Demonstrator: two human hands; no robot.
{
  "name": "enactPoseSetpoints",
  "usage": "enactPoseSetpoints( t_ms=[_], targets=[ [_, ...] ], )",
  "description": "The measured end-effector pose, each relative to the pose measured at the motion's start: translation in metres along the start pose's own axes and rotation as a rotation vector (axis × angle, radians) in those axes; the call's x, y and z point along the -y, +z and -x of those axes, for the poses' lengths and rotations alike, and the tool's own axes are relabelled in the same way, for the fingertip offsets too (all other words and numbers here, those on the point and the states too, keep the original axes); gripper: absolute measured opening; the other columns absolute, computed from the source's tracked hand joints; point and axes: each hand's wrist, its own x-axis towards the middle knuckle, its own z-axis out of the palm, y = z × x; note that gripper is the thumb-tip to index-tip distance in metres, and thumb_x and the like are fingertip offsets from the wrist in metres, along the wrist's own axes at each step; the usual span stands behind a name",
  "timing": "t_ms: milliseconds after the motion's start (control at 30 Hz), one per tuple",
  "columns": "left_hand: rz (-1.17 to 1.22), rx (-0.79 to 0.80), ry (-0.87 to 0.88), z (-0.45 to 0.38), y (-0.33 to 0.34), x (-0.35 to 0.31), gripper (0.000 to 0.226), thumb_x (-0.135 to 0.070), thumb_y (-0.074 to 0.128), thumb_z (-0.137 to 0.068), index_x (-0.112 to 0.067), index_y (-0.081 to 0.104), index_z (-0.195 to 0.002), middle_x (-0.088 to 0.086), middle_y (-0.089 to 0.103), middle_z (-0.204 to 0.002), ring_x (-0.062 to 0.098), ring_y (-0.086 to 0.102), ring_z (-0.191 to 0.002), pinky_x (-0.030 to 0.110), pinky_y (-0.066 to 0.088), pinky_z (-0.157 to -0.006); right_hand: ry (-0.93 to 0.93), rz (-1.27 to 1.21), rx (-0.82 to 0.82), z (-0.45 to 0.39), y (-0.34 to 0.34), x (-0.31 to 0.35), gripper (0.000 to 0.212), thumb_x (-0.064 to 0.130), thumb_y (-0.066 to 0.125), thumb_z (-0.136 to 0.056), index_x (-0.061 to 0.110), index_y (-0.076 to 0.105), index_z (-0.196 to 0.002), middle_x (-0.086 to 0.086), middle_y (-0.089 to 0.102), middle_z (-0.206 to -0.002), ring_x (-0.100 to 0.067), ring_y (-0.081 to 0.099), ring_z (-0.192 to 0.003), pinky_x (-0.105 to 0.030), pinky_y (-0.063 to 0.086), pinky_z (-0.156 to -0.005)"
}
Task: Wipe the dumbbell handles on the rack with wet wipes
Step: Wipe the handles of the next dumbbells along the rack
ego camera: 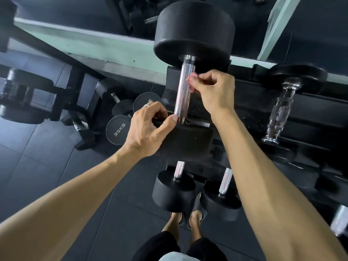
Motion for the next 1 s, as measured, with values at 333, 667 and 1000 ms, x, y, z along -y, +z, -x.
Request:
enactPoseSetpoints(
  t_ms=[333, 667, 1000],
  targets=[
    [0.012, -0.011, 0.000, 0.000, 0.001, 0.000, 0.042, -0.053, 0.051, -0.080, -0.013, 0.053, -0.071, -0.007, 0.050, -0.069, 0.006, 0.044, -0.067, 0.012, 0.032, -0.064, 0.098, 0.153, 0.272, 0.018, -0.017, -0.011, 0.017, 0.014, 0.088, -0.074, 0.014, 0.071, -0.068, -0.004, 0.074, -0.073, -0.020, 0.074, -0.071, -0.041, 0.062, -0.073],
    [0.019, -0.028, -0.006, 0.001, 0.002, 0.002, 0.042, -0.055, 0.051, -0.079, -0.013, 0.053, -0.070, -0.006, 0.051, -0.069, 0.007, 0.045, -0.067, 0.014, 0.033, -0.063, 0.202, 0.014, 0.251, 0.016, -0.016, -0.015, 0.020, -0.003, 0.080, -0.077, 0.016, 0.074, -0.074, 0.001, 0.076, -0.074, -0.016, 0.074, -0.074, -0.029, 0.058, -0.071],
    [0.030, -0.028, -0.007, 0.001, 0.003, 0.003, 0.041, -0.055, 0.052, -0.079, -0.015, 0.053, -0.070, -0.004, 0.053, -0.070, 0.008, 0.046, -0.066, 0.015, 0.034, -0.064, 0.280, 0.037, 0.285, 0.019, -0.011, -0.018, 0.034, -0.012, 0.067, -0.080, 0.020, 0.076, -0.073, 0.002, 0.075, -0.068, -0.014, 0.073, -0.068, -0.031, 0.062, -0.071]
  ],
)
